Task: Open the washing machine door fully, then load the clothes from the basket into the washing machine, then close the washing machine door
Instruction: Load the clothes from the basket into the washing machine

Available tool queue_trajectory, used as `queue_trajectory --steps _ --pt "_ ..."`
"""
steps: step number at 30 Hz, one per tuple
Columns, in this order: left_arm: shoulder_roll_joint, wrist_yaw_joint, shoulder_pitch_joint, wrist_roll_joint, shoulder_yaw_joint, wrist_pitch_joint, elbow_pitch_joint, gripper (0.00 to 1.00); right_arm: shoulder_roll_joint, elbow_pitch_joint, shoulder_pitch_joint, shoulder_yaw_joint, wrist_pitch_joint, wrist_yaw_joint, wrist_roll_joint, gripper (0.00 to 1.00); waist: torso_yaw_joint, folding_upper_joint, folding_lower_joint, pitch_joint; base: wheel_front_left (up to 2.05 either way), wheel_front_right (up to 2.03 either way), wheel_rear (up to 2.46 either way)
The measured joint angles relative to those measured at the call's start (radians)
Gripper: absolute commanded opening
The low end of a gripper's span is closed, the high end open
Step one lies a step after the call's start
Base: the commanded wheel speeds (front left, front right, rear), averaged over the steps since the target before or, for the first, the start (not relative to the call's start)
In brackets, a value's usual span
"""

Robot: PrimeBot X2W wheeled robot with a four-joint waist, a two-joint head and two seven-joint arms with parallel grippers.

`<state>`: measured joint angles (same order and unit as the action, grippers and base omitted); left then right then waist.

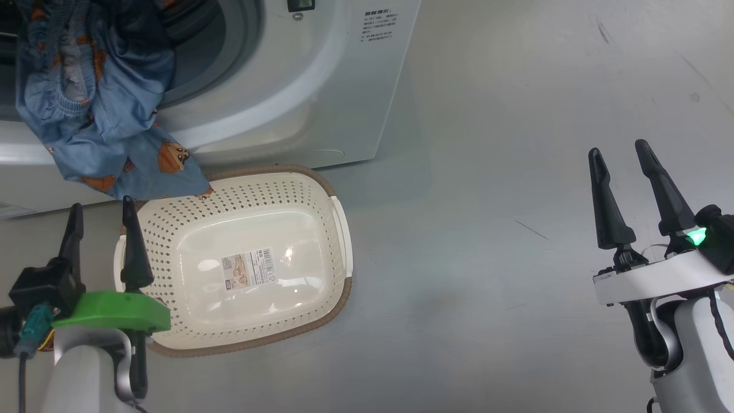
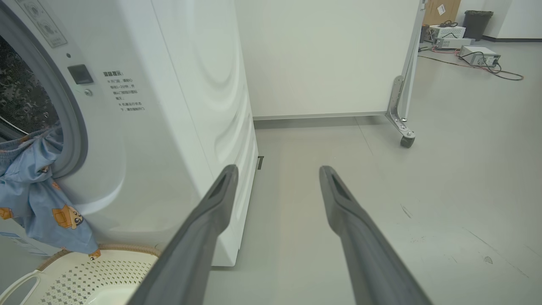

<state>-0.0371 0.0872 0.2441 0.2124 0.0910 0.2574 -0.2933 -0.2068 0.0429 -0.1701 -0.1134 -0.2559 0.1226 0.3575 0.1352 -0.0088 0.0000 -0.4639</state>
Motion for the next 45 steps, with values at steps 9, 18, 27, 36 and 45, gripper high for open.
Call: queue_trajectory --steps 9,18,27,36,45 --pt "0.001 0.000 0.002 0.012 -0.031 -0.001 -0.128 1.00 0.000 -0.008 -0.001 -0.003 0.000 0.000 0.000 1.00 -0.001 0.0000 0.0000 -0.022 0.00 0.00 0.00" --pt "0.003 -0.001 0.105 0.022 -0.030 -0.002 -0.253 1.00 0.002 -0.017 -0.007 -0.023 0.000 0.000 0.001 1.00 0.007 0.0000 0.0000 -0.051 0.00 0.00 0.00" --pt "-0.019 -0.025 0.267 0.031 0.007 -0.034 -0.386 1.00 0.012 -0.020 -0.030 -0.034 0.000 0.000 0.001 1.00 0.025 0.0000 0.0000 -0.094 0.00 0.00 0.00" --pt "-0.066 -0.036 0.404 0.044 0.034 -0.067 -0.509 1.00 0.018 -0.020 -0.049 -0.048 0.000 0.000 0.001 1.00 0.046 0.0000 0.0000 -0.128 0.00 0.00 0.00" --pt "-0.085 -0.034 0.482 0.051 0.026 -0.081 -0.611 1.00 0.018 -0.019 -0.056 -0.051 0.000 0.000 0.001 1.00 0.056 0.0000 0.0000 -0.139 0.00 0.00 0.00"
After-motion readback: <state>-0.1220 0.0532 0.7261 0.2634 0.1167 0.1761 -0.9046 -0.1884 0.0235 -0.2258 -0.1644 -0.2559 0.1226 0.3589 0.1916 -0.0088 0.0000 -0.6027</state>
